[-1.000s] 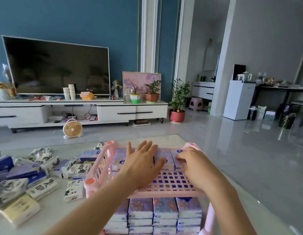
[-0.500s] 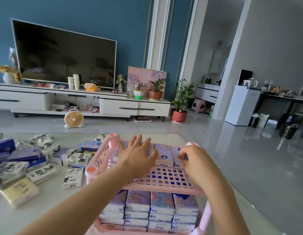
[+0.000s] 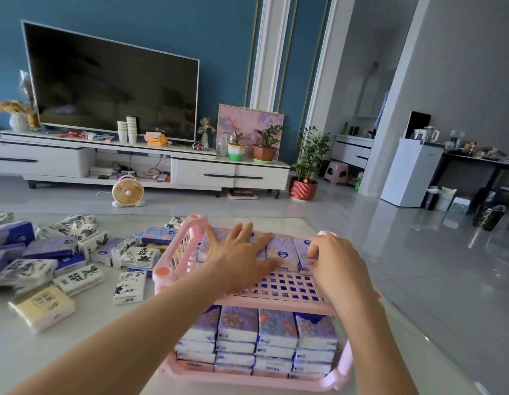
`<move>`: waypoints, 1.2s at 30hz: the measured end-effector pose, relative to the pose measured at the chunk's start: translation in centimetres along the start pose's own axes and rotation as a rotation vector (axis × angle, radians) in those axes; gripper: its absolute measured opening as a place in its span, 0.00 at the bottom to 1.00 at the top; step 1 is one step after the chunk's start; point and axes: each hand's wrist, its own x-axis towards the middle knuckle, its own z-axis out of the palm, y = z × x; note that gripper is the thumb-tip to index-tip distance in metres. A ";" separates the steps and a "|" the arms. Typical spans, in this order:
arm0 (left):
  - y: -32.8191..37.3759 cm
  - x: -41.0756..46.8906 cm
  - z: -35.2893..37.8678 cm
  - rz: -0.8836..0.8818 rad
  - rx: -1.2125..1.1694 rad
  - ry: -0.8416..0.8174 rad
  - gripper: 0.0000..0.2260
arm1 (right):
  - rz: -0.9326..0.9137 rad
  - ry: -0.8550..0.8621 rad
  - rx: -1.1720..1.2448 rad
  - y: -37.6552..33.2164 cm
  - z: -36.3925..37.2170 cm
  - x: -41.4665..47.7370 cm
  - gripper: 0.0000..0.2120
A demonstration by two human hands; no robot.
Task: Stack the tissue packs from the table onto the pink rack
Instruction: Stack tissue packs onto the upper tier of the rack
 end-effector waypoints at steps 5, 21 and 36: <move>0.2 -0.3 0.2 0.029 0.043 0.116 0.29 | -0.131 0.075 -0.045 -0.6 0.1 -1.1 0.07; -8.5 -13.5 -4.8 0.013 -0.437 0.940 0.12 | -0.662 0.359 0.747 -10.0 4.2 -10.9 0.12; -27.1 -27.7 6.7 -0.782 -0.516 0.861 0.13 | -0.911 -0.088 0.634 -19.9 17.9 -19.3 0.19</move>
